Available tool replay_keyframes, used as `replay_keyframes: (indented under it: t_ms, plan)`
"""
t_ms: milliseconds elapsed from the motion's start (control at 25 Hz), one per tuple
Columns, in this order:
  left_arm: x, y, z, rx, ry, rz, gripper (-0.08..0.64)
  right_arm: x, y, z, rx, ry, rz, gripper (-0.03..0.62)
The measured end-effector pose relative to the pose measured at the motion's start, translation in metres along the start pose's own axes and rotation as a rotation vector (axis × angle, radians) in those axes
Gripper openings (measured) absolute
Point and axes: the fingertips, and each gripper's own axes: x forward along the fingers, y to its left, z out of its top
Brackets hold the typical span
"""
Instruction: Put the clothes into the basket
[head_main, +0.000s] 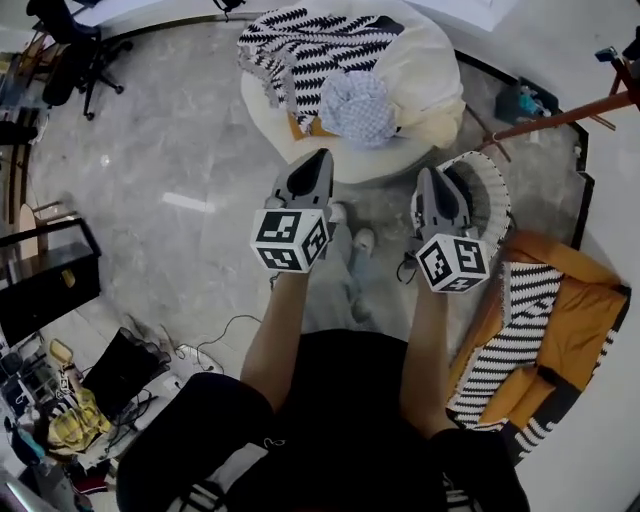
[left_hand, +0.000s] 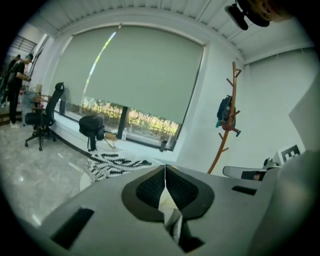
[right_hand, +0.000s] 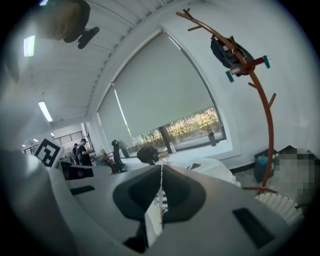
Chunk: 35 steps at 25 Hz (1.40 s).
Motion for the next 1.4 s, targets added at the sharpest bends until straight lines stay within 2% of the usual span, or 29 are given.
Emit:
replay_keyframes:
  t_ms: [160, 480, 720, 920, 1080, 1200, 1240, 1320, 1400]
  plan:
    - [0.028, 0.018, -0.071, -0.08, 0.099, -0.006, 0.009, 0.015, -0.008, -0.074, -0.003, 0.164, 0.0, 0.012]
    - [0.099, 0.078, -0.147, -0.072, 0.183, -0.027, 0.009, 0.085, -0.036, -0.177, -0.017, 0.308, -0.013, 0.012]
    - [0.136, 0.116, -0.203, -0.082, 0.249, -0.025, 0.009, 0.126, -0.058, -0.228, -0.008, 0.36, -0.044, 0.012]
    - [0.17, 0.144, -0.239, 0.001, 0.302, -0.032, 0.009, 0.157, -0.075, -0.271, 0.034, 0.394, -0.059, 0.012]
    - [0.204, 0.167, -0.266, 0.001, 0.346, -0.048, 0.009, 0.184, -0.094, -0.302, 0.057, 0.435, -0.072, 0.014]
    - [0.229, 0.181, -0.277, 0.04, 0.36, -0.046, 0.009, 0.201, -0.106, -0.325, 0.068, 0.473, -0.073, 0.015]
    - [0.237, 0.183, -0.279, 0.051, 0.363, -0.053, 0.011, 0.205, -0.109, -0.332, 0.073, 0.489, -0.069, 0.035]
    - [0.251, 0.186, -0.284, 0.063, 0.375, -0.076, 0.011, 0.214, -0.114, -0.343, 0.079, 0.52, -0.061, 0.156]
    - [0.267, 0.189, -0.29, 0.084, 0.393, -0.103, 0.011, 0.223, -0.121, -0.351, 0.07, 0.541, -0.065, 0.188]
